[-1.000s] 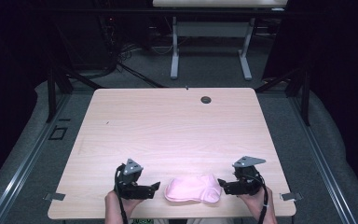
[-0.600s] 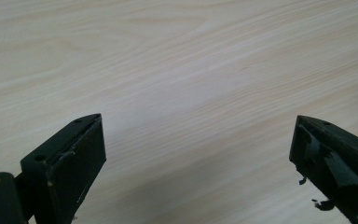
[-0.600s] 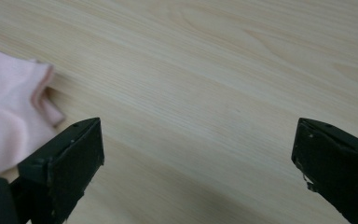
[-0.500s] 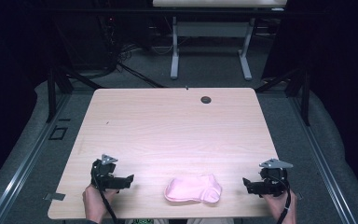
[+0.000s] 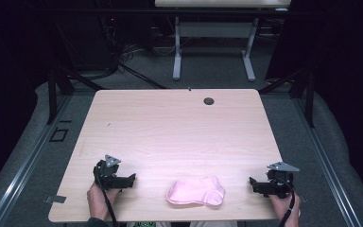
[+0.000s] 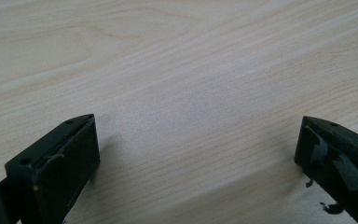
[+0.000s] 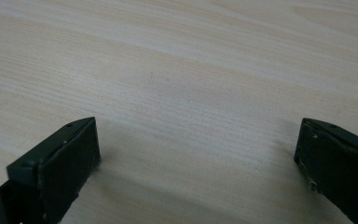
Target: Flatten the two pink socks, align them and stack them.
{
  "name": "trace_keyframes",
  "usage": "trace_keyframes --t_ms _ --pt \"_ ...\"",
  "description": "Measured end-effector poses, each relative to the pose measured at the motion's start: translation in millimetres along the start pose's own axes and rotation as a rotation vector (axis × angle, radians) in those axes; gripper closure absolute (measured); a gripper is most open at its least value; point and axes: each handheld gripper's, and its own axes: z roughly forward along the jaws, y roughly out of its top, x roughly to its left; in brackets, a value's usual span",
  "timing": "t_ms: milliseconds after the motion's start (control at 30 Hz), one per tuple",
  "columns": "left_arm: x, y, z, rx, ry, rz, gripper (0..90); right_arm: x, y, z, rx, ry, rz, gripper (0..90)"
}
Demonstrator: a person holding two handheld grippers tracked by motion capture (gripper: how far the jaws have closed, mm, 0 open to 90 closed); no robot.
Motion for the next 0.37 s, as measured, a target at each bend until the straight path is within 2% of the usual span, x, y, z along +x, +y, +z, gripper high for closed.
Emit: trace_keyframes --t_ms 67,133,367 --pt "-1.6 -4.3 0.2 -0.036 0.007 -0.01 0.0 -0.1 -0.8 0.6 -0.012 -0.006 0.007 0.0" --pt "-2.0 -5.8 -0.2 -0.046 0.009 -0.009 0.0 -0.1 -0.8 0.7 -0.012 -0.007 0.008 0.0" --pt "-2.0 -5.9 -0.3 -0.046 0.008 -0.008 0.0 0.8 -1.4 0.3 -0.013 -0.006 0.006 0.0"
